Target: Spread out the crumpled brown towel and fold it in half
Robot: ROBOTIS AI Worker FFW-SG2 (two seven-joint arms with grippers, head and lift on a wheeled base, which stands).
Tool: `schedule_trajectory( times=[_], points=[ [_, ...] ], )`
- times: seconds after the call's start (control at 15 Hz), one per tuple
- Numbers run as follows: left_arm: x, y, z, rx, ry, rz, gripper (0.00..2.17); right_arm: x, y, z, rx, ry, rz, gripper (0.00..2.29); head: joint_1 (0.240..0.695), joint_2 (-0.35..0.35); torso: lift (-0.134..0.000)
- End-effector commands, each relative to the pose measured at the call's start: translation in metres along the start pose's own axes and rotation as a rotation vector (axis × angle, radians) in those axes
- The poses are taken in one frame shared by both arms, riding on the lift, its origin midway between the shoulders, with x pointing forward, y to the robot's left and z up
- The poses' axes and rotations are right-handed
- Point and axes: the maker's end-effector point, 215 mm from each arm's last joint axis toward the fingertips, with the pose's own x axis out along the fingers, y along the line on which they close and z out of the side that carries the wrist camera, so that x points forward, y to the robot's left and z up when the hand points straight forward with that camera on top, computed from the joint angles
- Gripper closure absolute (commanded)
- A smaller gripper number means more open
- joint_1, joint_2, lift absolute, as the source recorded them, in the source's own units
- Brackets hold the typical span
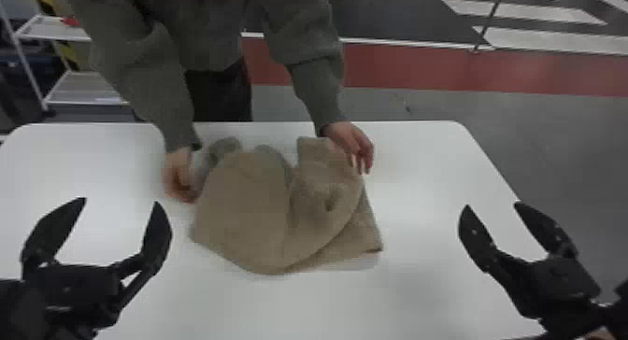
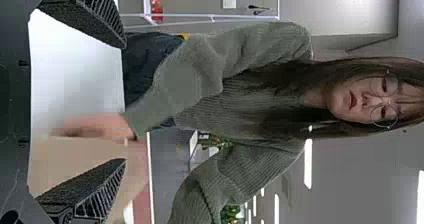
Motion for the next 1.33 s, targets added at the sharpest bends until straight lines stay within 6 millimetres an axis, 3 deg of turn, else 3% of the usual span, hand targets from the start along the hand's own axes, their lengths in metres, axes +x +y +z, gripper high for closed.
schedule_trajectory(
  times=[0.0, 0.73, 1.27],
  points=[
    [0.0, -0.001, 0.0, 0.0, 0.001, -0.002, 0.07, -0.001, 0.0, 0.0, 0.0, 0.001, 0.001, 0.09, 0.695, -0.133, -0.125],
    [0.0, -0.001, -0.002, 0.0, 0.004, -0.002, 0.07, -0.001, -0.001, -0.008, 0.008, 0.025, -0.005, 0.1, 0.695, -0.135, -0.125],
    [0.0, -0.001, -0.007, 0.002, 0.011, -0.001, 0.07, 0.004, -0.003, -0.026, 0.015, 0.075, -0.007, 0.19, 0.695, -0.136, -0.125]
  ],
)
